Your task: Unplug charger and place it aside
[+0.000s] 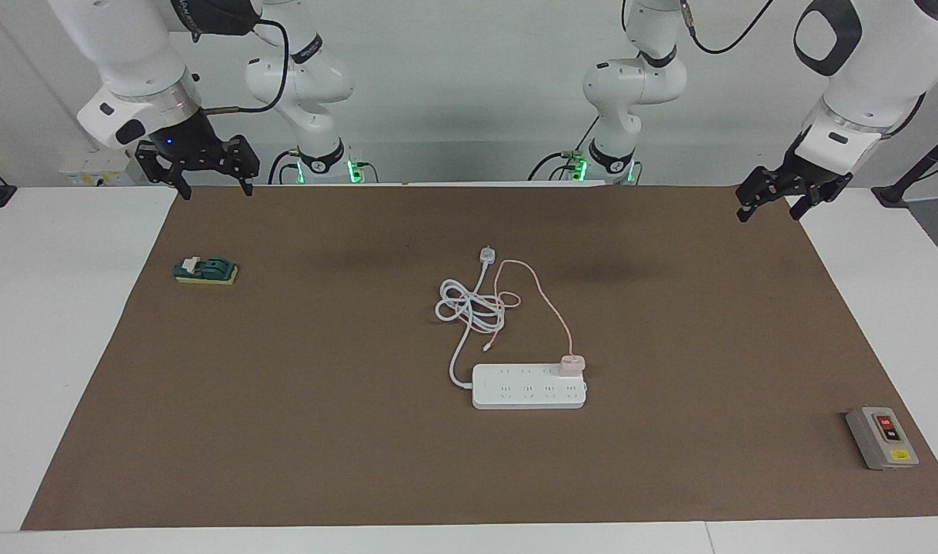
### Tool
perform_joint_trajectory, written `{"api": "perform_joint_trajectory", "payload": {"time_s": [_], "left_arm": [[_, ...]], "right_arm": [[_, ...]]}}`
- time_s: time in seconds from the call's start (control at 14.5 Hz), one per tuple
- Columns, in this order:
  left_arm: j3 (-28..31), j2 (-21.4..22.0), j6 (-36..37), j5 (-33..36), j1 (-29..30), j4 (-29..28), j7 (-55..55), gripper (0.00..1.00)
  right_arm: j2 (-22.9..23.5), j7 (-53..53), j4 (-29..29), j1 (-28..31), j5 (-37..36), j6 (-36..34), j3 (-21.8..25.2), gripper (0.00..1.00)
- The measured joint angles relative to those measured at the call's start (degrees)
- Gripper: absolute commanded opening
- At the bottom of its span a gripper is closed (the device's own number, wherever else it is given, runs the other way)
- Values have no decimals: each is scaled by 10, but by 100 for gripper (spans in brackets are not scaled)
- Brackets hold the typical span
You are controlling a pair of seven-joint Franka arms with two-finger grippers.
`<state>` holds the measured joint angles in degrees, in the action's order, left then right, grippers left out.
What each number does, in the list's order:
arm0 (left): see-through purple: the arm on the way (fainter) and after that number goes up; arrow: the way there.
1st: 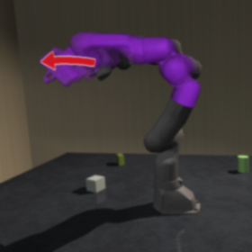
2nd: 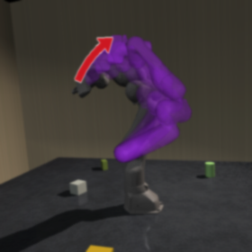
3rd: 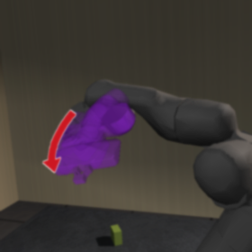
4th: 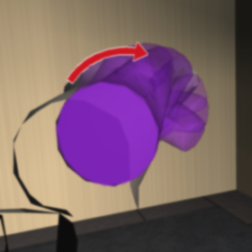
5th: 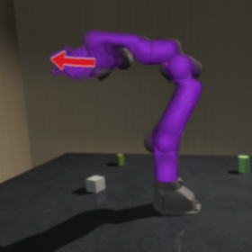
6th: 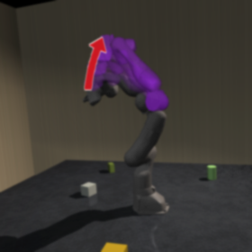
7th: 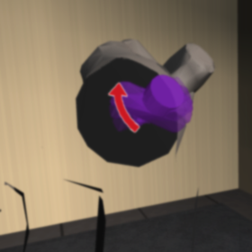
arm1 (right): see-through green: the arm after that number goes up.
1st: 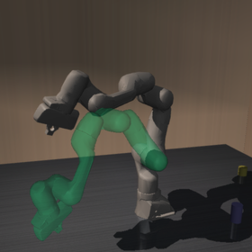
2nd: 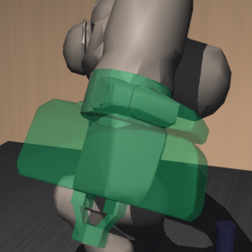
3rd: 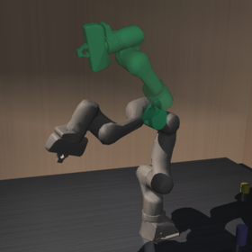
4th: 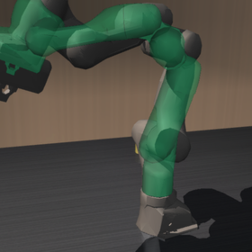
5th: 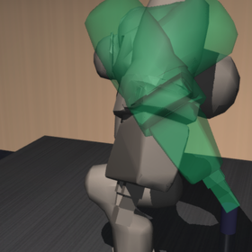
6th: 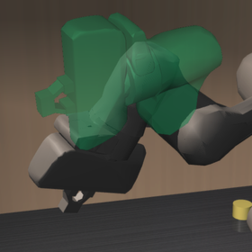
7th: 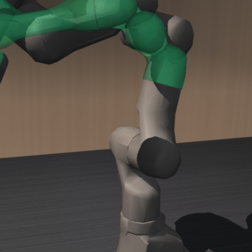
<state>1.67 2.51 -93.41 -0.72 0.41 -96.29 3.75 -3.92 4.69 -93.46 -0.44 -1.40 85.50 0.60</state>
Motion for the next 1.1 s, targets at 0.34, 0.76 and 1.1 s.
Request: {"api": "perform_joint_trajectory", "payload": {"time_s": [0.34,0.76,1.1], "left_arm": [[0,0,0,0,0,1,0,100],[-1,-1,0,0,0,5,-62,100],[-8,-31,0,-5,-30,34,-289,100]], "right_arm": [[-4,0,4,0,0,1,0,100],[-6,-37,3,0,14,4,0,100],[8,-194,-2,-10,55,10,-1,100]]}}
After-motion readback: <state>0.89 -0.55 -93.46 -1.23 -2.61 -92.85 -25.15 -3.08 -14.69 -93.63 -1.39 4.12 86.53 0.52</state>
